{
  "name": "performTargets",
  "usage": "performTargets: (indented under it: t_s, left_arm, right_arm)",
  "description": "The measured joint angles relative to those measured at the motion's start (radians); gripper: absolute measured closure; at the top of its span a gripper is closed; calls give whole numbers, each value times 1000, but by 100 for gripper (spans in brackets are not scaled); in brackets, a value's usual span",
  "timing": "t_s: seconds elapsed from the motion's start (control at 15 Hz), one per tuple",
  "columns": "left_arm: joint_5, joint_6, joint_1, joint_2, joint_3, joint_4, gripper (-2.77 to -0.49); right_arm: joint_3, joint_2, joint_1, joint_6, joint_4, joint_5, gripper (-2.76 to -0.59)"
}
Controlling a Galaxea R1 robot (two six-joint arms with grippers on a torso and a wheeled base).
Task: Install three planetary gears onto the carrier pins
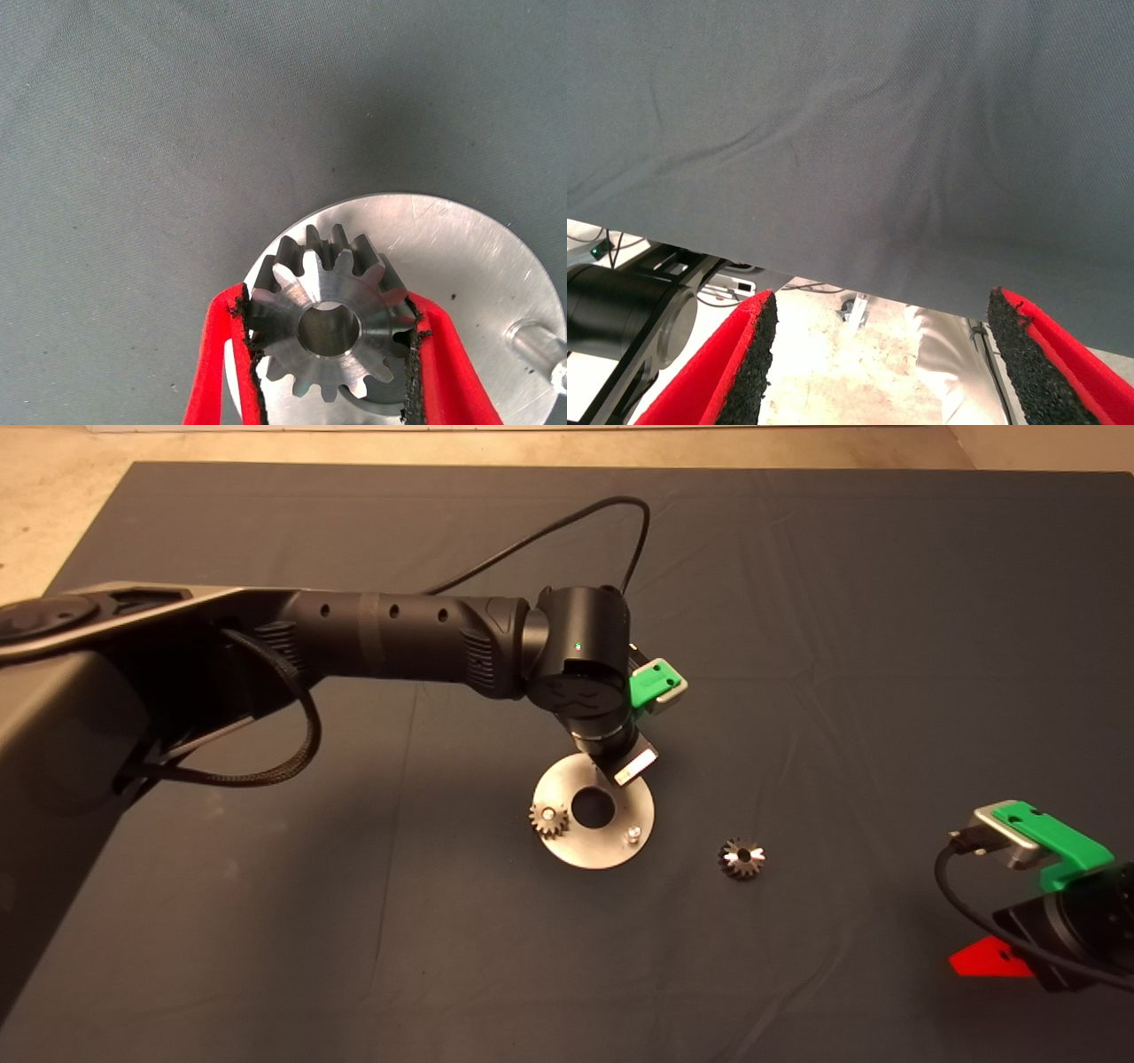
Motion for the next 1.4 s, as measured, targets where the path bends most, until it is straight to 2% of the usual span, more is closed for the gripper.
performTargets:
  t_s: [0.2, 0.33, 0.53, 1.4]
  left_arm:
    - [2, 1, 0, -1, -4, 0, -55]
    - [3, 7, -4, 1, -22, -11, -55]
    - [2, 50, -10, 12, -57, -26, -55]
    - [-21, 53, -12, -2, -59, -24, -55]
  right_arm:
    - [0, 0, 0, 0, 0, 0, -175]
    - [0, 0, 0, 0, 0, 0, -175]
    - [0, 0, 0, 0, 0, 0, -175]
    - [0, 0, 0, 0, 0, 0, -175]
